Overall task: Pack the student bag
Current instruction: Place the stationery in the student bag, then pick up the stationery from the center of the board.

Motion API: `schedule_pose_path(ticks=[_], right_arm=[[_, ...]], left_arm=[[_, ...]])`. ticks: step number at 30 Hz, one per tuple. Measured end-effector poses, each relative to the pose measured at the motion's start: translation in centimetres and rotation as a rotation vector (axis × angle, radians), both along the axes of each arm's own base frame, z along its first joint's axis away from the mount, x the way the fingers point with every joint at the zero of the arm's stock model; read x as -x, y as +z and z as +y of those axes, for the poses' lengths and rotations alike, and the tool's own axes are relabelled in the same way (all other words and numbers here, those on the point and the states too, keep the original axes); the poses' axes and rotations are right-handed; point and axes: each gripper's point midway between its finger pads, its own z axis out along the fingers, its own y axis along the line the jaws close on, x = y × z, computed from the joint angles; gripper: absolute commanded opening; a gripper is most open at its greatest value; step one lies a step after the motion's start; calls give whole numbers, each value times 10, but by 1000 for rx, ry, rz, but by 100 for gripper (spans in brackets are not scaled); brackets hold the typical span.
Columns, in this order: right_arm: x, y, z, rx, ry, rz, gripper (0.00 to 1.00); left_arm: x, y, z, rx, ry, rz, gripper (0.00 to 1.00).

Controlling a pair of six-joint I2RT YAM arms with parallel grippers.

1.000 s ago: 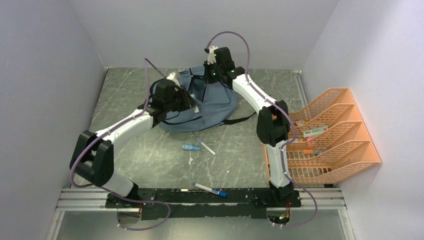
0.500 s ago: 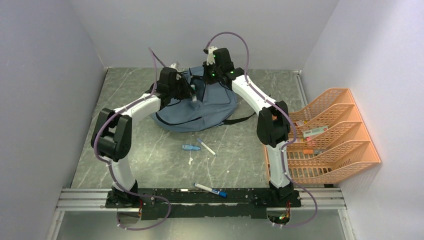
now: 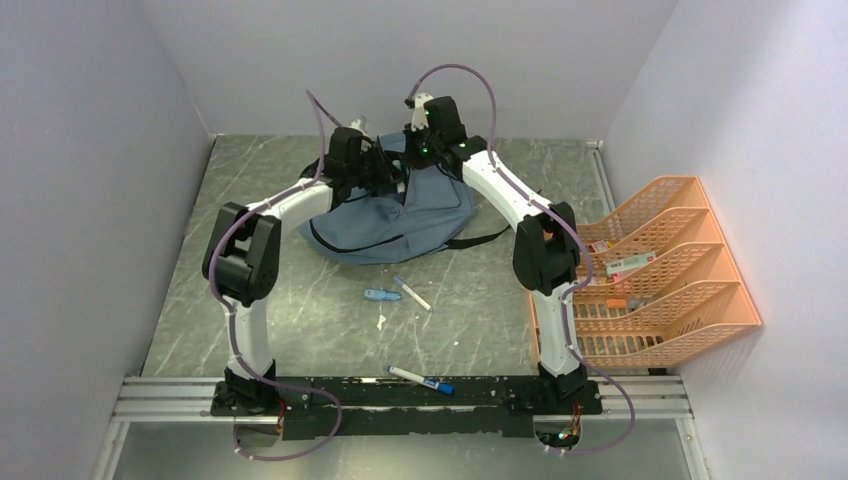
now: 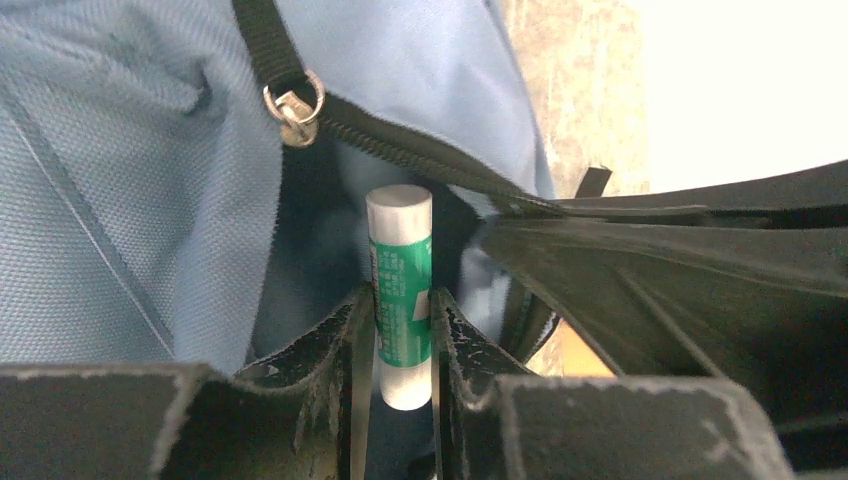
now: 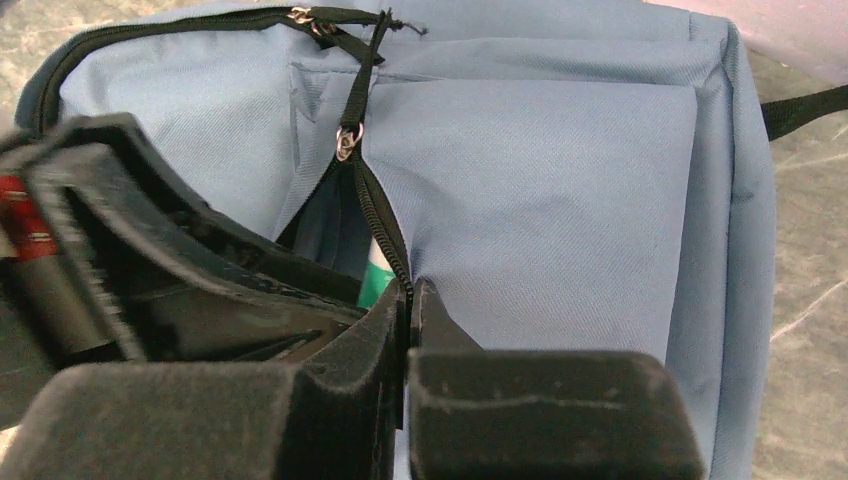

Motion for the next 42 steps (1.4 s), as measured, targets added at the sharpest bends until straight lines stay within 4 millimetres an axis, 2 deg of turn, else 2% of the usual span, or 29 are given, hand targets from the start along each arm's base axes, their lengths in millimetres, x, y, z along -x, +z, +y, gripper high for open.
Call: schedule_pose_path(ticks=[6, 10, 14, 17, 24, 28, 31, 34, 38, 42], right_arm=[[0, 0, 1, -2, 1, -1, 0], [1, 1, 2, -4, 5, -2, 0], [0, 0, 2, -3, 4, -3, 0], [0, -1, 2, -3, 3, -4, 0], [0, -5, 0, 3, -7, -9, 0], [0, -5, -1, 7, -15, -12, 0], [0, -5, -1, 7, -16, -12, 0], [0, -5, -1, 7, -15, -12, 0], [0, -6, -1, 7, -16, -11, 0], [1, -8, -1, 8, -16, -9, 0]], left_arm=[[3, -30, -6, -10, -17, 61, 48], [4, -28, -8, -9, -22, 56, 64], [6, -18, -5, -18, -17, 45, 65], [14, -3, 4, -31, 3, 36, 64], [63, 56, 52, -90, 124, -34, 61], [92, 74, 78, -120, 175, -60, 59], [116, 64, 90, -161, 194, -25, 57], [140, 37, 89, -228, 187, 50, 56], [193, -6, 56, -337, 83, 143, 56], [233, -35, 19, -398, -41, 191, 55]])
